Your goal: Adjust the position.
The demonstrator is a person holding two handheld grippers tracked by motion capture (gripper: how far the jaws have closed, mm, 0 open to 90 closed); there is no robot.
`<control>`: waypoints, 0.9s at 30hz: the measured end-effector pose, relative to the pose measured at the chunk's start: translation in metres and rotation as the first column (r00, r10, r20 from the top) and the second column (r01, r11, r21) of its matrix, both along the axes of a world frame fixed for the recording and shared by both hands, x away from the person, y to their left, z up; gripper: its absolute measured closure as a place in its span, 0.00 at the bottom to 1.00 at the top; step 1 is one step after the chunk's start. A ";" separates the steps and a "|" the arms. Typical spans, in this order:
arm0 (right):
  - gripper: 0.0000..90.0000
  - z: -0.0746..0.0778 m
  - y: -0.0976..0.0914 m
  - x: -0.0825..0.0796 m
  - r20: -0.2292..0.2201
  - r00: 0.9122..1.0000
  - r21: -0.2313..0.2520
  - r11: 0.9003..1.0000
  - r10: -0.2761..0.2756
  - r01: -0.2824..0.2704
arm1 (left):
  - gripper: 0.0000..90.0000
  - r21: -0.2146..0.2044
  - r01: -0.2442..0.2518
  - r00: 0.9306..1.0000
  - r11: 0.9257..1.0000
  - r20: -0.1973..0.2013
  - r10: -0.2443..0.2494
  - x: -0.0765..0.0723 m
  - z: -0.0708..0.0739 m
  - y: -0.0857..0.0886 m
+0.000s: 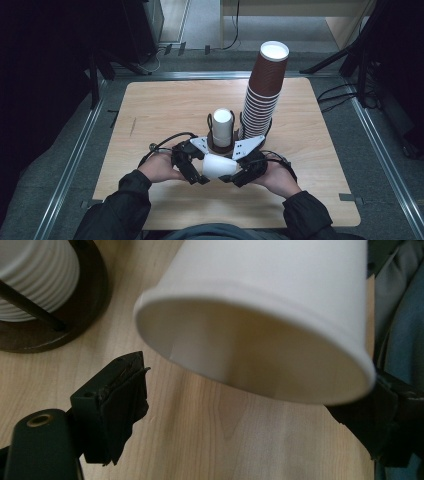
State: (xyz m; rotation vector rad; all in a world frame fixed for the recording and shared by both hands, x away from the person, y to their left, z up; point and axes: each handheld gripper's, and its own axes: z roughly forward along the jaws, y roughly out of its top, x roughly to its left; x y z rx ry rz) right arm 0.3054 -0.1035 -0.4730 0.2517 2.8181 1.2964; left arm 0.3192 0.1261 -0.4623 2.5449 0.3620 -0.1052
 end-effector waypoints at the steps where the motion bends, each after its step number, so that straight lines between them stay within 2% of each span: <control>1: 0.36 0.001 -0.001 0.000 -0.001 1.000 0.004 1.000 -0.005 0.005 | 0.13 -0.007 -0.003 1.000 1.000 0.000 0.003 0.000 0.001 0.002; 9: 0.36 0.002 -0.007 0.001 0.000 1.000 0.028 1.000 -0.013 0.013 | 0.13 -0.091 -0.034 0.999 0.995 -0.008 0.034 0.004 0.008 0.014; 12: 0.35 0.004 -0.010 0.002 0.001 1.000 0.045 0.999 -0.013 0.013 | 0.11 -0.137 -0.055 0.998 0.989 -0.033 0.051 0.005 0.009 0.017; 17: 0.35 0.006 -0.013 0.002 -0.003 1.000 0.093 0.996 -0.012 0.012 | 0.10 -0.207 -0.067 0.997 0.976 -0.044 0.059 0.004 0.011 0.016; 20: 0.35 0.008 -0.015 0.002 0.002 1.000 0.119 0.993 -0.011 0.011 | 0.10 -0.228 -0.063 0.998 0.972 -0.042 0.055 0.003 0.012 0.013; 21: 0.35 0.009 -0.015 0.001 -0.001 1.000 0.124 0.992 -0.010 0.010 | 0.10 -0.239 -0.067 0.997 0.969 -0.054 0.055 0.003 0.012 0.012; 23: 0.35 0.009 -0.015 0.001 0.006 1.000 0.133 0.991 -0.006 0.005 | 0.10 -0.244 -0.059 0.998 0.968 -0.052 0.048 0.002 0.012 0.010; 27: 0.35 0.009 -0.014 0.000 0.004 1.000 0.143 0.990 0.007 -0.007 | 0.10 -0.273 -0.060 0.997 0.960 -0.061 0.045 0.002 0.012 0.008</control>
